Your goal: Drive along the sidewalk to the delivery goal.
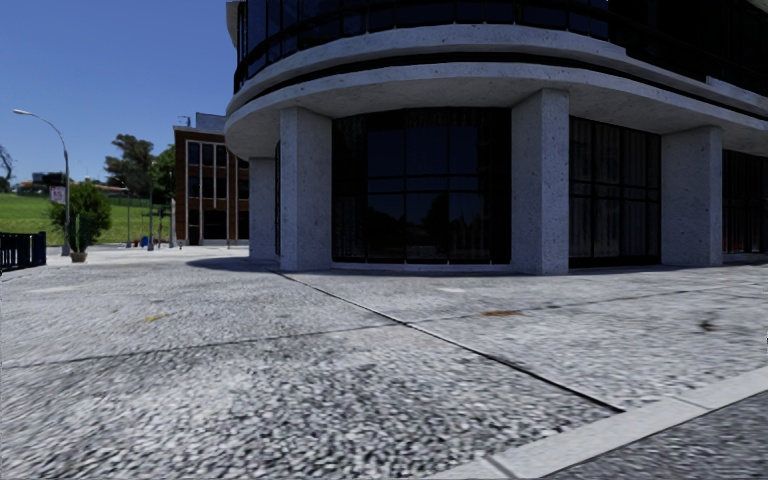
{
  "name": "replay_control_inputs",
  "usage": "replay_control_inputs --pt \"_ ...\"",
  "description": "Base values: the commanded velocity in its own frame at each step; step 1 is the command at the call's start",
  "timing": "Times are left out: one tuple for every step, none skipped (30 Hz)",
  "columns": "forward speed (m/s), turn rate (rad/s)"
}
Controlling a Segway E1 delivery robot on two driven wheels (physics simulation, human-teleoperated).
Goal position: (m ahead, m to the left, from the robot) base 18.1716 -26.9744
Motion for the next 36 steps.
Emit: replay_control_inputs --pt "2.00 -0.49" --pt "2.00 -0.60" --pt "2.00 -0.66" --pt "2.00 -0.67" --pt "2.00 -0.67" --pt "2.00 -0.67" --pt "2.00 -0.67" --pt "2.00 -0.67" --pt "2.00 -0.67" --pt "2.00 -0.67" --pt "2.00 -0.67" --pt "2.00 -0.67" --pt "2.00 -0.67" --pt "2.00 -0.67" --pt "2.00 -0.67" --pt "2.00 -0.67" --pt "2.00 -0.67" --pt "2.00 -0.67" --pt "2.00 -0.67" --pt "2.00 -0.67" --pt "2.00 -0.56" --pt "2.00 -0.50" --pt "2.00 -0.50" --pt "2.00 -0.47" --pt "2.00 -0.46" --pt "2.00 -0.45" --pt "2.00 -0.45" --pt "2.00 -0.44" --pt "2.00 -0.43" --pt "2.00 -0.43" --pt "2.00 -0.43" --pt "2.00 -0.43" --pt "2.00 -0.43" --pt "2.00 -0.43" --pt "2.00 -0.43" --pt "2.00 -0.43"
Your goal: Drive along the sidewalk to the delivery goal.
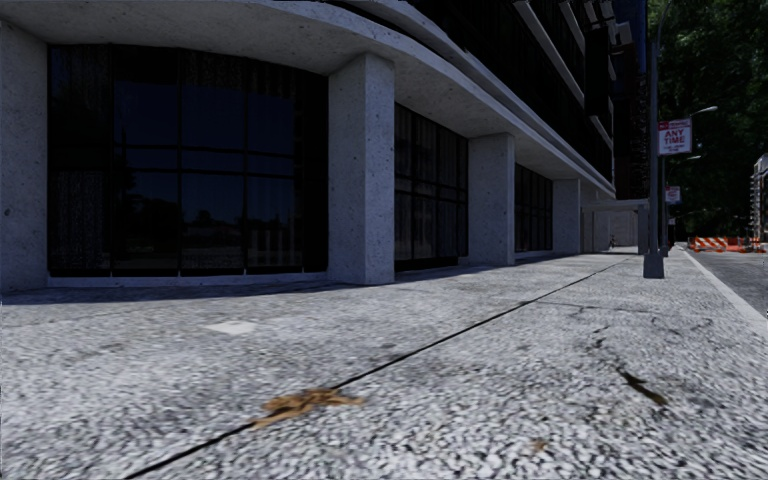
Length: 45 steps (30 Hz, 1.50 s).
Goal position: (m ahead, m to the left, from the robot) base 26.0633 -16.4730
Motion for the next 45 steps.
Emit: replay_control_inputs --pt "2.00 -0.43" --pt "2.00 -0.43" --pt "2.00 -0.43" --pt "2.00 -0.43" --pt "2.00 -0.43" --pt "2.00 -0.43" --pt "2.00 -0.43" --pt "2.00 -0.43" --pt "2.00 -0.43" --pt "2.00 -0.43" --pt "2.00 -0.43" --pt "2.00 -0.43" --pt "2.00 -0.43" --pt "2.00 -0.43" --pt "2.00 -0.43" --pt "2.00 -0.43" --pt "2.00 -0.43" --pt "2.00 -0.43" --pt "2.00 -0.43" --pt "2.00 -0.43" --pt "2.00 -0.43" --pt "2.00 -0.43" --pt "2.00 -0.43" --pt "2.00 -0.43" --pt "2.00 -0.43" --pt "2.00 -0.43" --pt "2.00 -0.43" --pt "2.00 -0.40" --pt "2.00 -0.37" --pt "2.00 -0.36" --pt "2.00 -0.36" --pt "2.00 -0.36" --pt "2.00 -0.36" --pt "2.00 -0.36" --pt "2.00 -0.36" --pt "2.00 -0.36" --pt "2.00 -0.36" --pt "2.00 -0.36" --pt "2.00 -0.36" --pt "2.00 -0.28" --pt "2.00 0.00" --pt "2.00 0.00" --pt "2.00 0.00" --pt "2.00 0.00" --pt "2.00 0.00"
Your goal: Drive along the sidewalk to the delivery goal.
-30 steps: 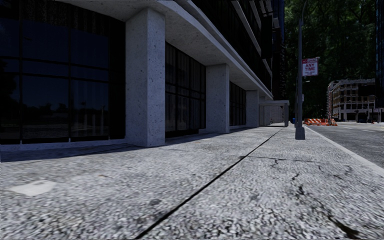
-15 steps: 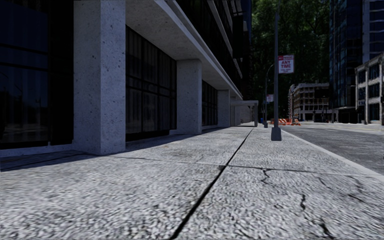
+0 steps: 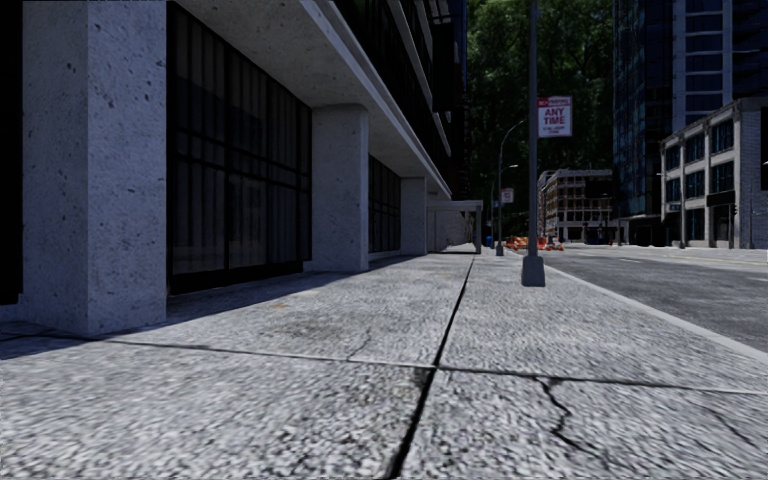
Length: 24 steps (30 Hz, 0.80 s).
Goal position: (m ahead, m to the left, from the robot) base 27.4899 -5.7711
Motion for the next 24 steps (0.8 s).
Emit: replay_control_inputs --pt "2.00 0.00" --pt "2.00 0.00" --pt "2.00 0.00" --pt "2.00 0.00" --pt "2.00 0.00" --pt "2.00 0.00" --pt "2.00 0.00" --pt "2.00 0.00" --pt "2.00 0.00" --pt "2.00 0.00" --pt "2.00 0.00" --pt "2.00 -0.07" --pt "2.00 -0.12" --pt "2.00 -0.20" --pt "2.00 -0.20" --pt "2.00 -0.23" --pt "2.00 -0.23" --pt "2.00 -0.24" --pt "2.00 -0.24" --pt "2.00 -0.24" --pt "2.00 -0.24" --pt "2.00 -0.27" --pt "2.00 -0.40" --pt "2.00 -0.55"
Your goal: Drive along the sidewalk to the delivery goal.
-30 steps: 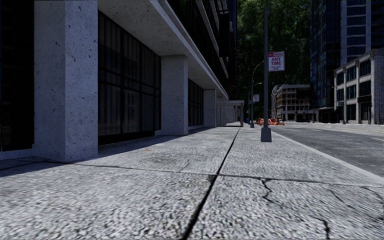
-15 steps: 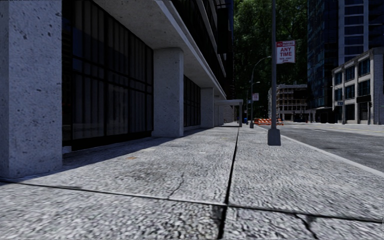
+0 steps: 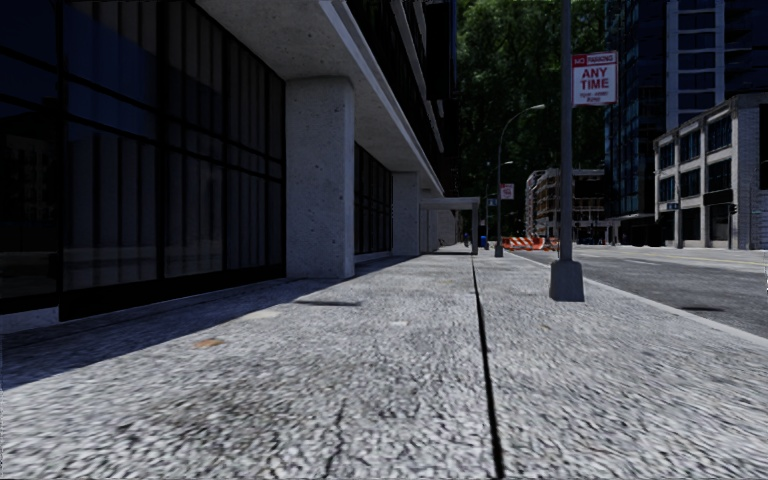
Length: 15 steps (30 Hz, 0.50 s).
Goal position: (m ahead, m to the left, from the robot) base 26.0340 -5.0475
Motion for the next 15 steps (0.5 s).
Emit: replay_control_inputs --pt "2.00 -0.55" --pt "2.00 -0.58" --pt "2.00 -0.58" --pt "2.00 -0.47" --pt "2.00 -0.47" --pt "2.00 -0.17" --pt "2.00 -0.01" --pt "2.00 -0.01" --pt "2.00 0.00" --pt "2.00 0.00" --pt "2.00 0.00" --pt "2.00 0.00" --pt "2.00 0.00" --pt "2.00 0.00" --pt "2.00 0.00"
